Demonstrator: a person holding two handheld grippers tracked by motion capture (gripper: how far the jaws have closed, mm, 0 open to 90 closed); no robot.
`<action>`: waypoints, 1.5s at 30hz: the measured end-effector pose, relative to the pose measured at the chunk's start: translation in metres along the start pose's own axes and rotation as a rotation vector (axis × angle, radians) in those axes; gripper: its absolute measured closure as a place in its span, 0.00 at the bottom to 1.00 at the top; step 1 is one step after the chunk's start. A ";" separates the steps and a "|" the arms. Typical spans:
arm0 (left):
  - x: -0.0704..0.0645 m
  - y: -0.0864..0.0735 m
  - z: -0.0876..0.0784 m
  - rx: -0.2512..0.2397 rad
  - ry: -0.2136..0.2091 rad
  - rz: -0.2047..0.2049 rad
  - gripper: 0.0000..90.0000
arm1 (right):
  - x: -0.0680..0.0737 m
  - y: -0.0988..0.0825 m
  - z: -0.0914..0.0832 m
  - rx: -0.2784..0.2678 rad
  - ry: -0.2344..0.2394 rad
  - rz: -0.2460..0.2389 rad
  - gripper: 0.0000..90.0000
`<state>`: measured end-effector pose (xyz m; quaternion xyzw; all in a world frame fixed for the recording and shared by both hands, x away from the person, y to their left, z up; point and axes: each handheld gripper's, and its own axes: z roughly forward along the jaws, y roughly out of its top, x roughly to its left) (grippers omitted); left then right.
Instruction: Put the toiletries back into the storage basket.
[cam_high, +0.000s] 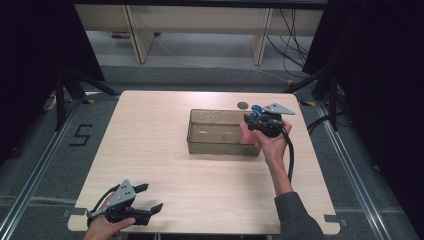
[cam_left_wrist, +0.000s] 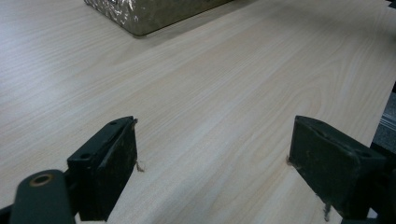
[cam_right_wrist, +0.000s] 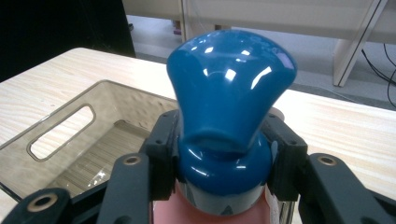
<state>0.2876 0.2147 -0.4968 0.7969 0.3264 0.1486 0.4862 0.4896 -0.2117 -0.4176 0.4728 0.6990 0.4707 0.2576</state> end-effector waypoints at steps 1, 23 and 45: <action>0.000 0.000 0.000 0.001 0.000 0.000 0.16 | -0.003 0.000 0.000 0.000 -0.005 -0.032 0.60; 0.001 0.000 0.000 0.008 0.006 0.006 0.16 | -0.003 -0.010 0.001 0.020 0.001 -0.010 0.60; 0.000 0.000 0.000 0.002 0.004 0.004 0.16 | -0.003 -0.019 0.004 0.034 -0.016 -0.026 0.59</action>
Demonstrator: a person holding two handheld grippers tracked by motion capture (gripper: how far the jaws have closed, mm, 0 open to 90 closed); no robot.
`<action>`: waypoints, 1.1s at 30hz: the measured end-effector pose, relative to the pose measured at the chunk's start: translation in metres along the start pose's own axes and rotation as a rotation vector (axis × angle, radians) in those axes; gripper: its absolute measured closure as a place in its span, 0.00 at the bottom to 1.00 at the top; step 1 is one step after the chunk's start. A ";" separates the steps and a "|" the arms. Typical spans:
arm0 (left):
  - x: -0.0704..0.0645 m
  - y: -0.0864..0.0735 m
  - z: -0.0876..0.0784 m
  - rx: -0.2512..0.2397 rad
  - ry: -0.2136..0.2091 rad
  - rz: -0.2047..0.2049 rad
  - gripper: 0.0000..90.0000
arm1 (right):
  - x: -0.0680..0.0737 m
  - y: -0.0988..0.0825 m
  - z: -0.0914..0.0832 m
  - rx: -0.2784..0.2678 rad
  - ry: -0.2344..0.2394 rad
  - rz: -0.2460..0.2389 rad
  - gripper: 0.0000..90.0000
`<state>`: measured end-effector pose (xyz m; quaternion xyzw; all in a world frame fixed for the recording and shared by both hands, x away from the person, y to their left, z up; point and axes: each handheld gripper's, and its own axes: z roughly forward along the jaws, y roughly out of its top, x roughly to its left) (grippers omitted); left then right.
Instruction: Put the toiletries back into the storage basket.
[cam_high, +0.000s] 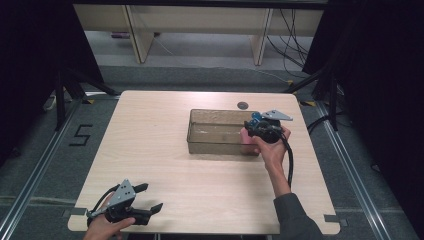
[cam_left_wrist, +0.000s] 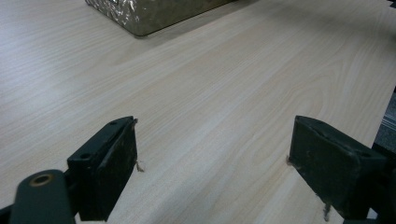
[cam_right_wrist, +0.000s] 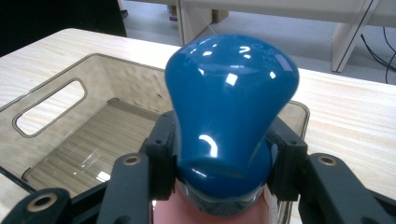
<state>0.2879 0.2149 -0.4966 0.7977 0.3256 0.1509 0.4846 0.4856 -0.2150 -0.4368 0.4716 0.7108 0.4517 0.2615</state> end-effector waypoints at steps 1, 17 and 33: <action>0.000 0.000 0.000 -0.002 -0.002 -0.002 0.16 | 0.001 0.000 0.000 0.005 0.005 0.011 0.59; 0.000 0.000 0.000 -0.001 0.002 0.000 0.16 | 0.005 -0.003 -0.004 -0.035 0.004 0.036 0.37; 0.000 0.000 0.000 0.000 -0.003 0.004 0.16 | 0.009 -0.003 -0.023 -0.033 -0.002 0.127 0.28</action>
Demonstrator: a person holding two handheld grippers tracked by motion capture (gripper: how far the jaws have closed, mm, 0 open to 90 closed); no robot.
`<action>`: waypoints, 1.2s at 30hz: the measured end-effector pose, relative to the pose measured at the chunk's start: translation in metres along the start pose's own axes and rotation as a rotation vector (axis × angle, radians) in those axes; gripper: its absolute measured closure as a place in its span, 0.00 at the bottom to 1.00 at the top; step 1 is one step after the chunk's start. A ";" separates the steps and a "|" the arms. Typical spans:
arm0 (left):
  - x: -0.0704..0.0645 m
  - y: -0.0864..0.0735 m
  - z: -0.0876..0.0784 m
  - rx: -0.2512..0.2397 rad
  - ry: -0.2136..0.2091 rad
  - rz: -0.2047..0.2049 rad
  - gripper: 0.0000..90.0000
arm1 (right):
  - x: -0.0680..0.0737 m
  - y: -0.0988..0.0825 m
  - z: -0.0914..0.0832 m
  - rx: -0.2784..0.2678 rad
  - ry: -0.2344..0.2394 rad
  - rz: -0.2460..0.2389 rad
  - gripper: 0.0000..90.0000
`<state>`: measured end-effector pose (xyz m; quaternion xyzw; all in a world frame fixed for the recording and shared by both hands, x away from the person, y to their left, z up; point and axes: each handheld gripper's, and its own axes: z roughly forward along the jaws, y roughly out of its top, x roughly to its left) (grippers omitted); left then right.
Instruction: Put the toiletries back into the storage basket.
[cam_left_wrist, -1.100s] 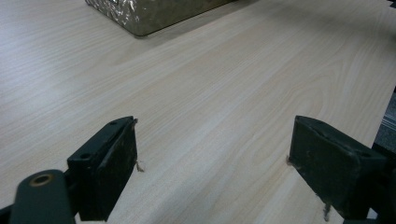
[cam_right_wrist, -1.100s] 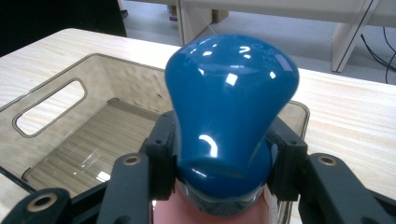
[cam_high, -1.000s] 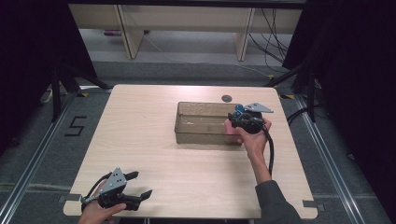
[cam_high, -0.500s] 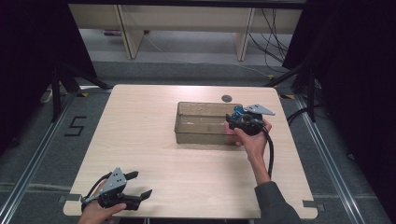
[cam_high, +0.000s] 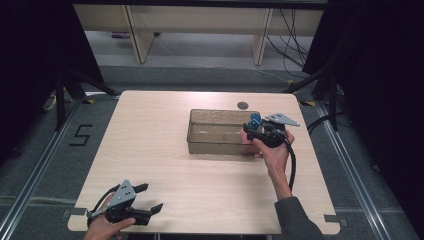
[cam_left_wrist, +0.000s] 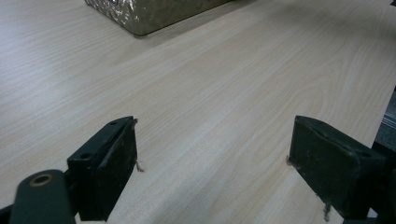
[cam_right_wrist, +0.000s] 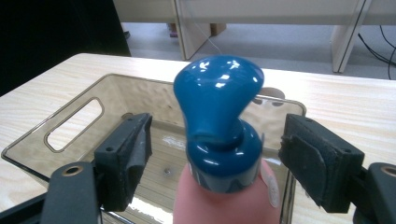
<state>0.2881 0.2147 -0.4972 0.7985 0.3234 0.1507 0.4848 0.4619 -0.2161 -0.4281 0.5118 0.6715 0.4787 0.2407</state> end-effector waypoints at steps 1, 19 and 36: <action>0.000 0.000 0.000 -0.004 0.000 -0.005 0.16 | -0.003 0.001 0.000 -0.001 0.015 -0.029 0.28; 0.001 0.000 -0.001 0.004 0.007 0.001 0.16 | -0.002 -0.003 -0.009 -0.016 0.027 -0.021 0.26; 0.001 0.001 -0.001 -0.003 0.001 0.001 0.16 | 0.001 -0.005 -0.021 -0.022 0.016 -0.038 0.24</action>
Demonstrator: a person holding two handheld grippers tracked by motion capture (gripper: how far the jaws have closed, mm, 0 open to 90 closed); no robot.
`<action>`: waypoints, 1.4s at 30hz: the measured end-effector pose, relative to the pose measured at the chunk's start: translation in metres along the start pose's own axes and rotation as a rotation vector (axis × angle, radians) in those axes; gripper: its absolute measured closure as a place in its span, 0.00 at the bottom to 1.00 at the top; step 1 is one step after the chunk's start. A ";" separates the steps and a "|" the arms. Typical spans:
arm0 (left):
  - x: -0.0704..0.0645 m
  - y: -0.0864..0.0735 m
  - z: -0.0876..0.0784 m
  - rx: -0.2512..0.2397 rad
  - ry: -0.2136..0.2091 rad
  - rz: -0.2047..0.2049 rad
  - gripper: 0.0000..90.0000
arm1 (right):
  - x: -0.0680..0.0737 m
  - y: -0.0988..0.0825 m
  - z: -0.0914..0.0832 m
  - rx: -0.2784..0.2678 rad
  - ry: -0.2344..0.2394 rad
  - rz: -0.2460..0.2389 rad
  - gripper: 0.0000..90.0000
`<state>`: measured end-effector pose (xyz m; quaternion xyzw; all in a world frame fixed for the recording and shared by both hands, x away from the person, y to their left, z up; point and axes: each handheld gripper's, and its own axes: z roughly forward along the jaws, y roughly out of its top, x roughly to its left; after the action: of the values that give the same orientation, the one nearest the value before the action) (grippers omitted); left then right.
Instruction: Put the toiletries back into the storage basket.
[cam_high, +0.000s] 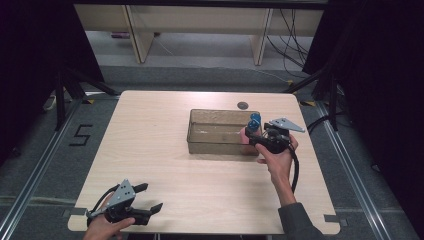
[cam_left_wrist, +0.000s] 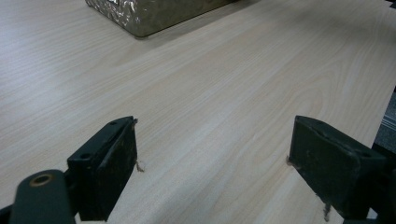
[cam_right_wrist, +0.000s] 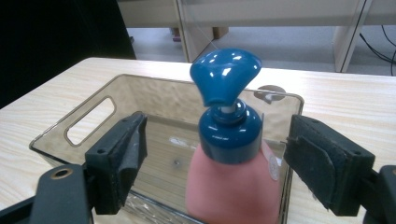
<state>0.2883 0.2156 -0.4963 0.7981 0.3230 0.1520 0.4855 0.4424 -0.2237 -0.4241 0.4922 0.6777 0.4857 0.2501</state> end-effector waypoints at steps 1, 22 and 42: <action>0.000 0.000 0.000 -0.003 -0.001 -0.003 0.16 | 0.002 0.000 0.000 -0.003 0.017 0.021 0.24; -0.001 0.000 0.001 0.001 -0.002 -0.004 0.16 | 0.018 -0.006 -0.012 -0.004 0.043 0.007 0.22; -0.001 0.000 0.000 0.001 0.004 -0.003 0.16 | 0.041 -0.010 -0.016 -0.006 0.126 -0.007 0.22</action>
<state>0.2879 0.2148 -0.4965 0.7975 0.3254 0.1528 0.4845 0.4094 -0.1928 -0.4209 0.4575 0.6924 0.5167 0.2103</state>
